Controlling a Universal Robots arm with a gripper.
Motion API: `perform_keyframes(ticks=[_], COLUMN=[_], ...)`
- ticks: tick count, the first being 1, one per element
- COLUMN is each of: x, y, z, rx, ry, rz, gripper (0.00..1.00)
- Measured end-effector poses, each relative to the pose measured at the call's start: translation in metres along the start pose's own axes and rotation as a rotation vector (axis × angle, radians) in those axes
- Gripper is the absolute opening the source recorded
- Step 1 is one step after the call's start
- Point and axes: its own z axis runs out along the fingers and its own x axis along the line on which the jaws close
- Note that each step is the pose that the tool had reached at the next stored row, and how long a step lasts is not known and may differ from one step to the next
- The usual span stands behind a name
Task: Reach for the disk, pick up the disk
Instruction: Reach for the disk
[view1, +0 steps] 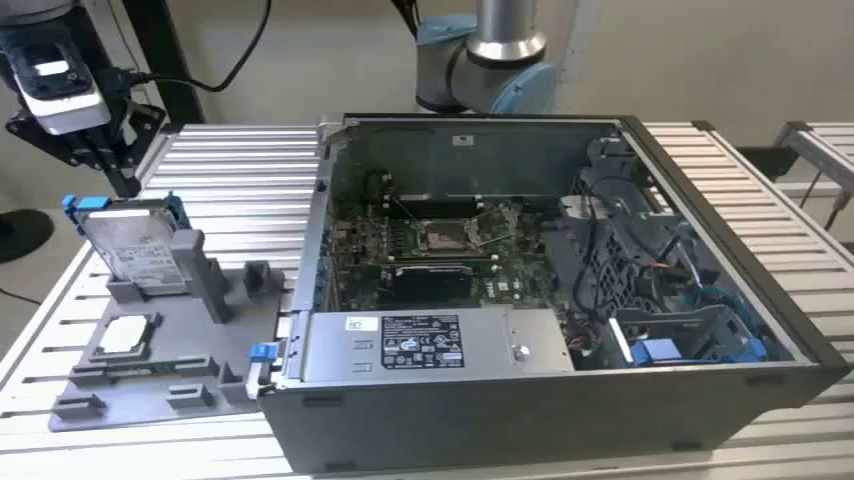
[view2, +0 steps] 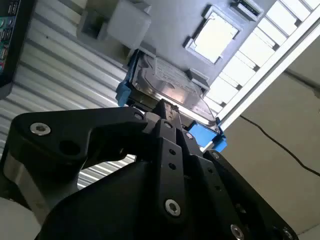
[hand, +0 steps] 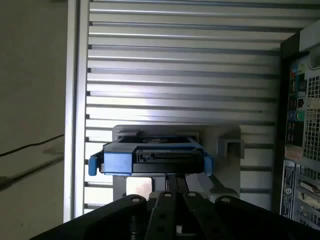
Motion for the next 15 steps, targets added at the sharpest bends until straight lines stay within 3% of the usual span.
perform_keyframes(ticks=[15], x=[0.0026], y=[0.0005], z=[0.0], rx=[0.0001], ry=[0.0001], rz=[0.0], gripper=[0.0])
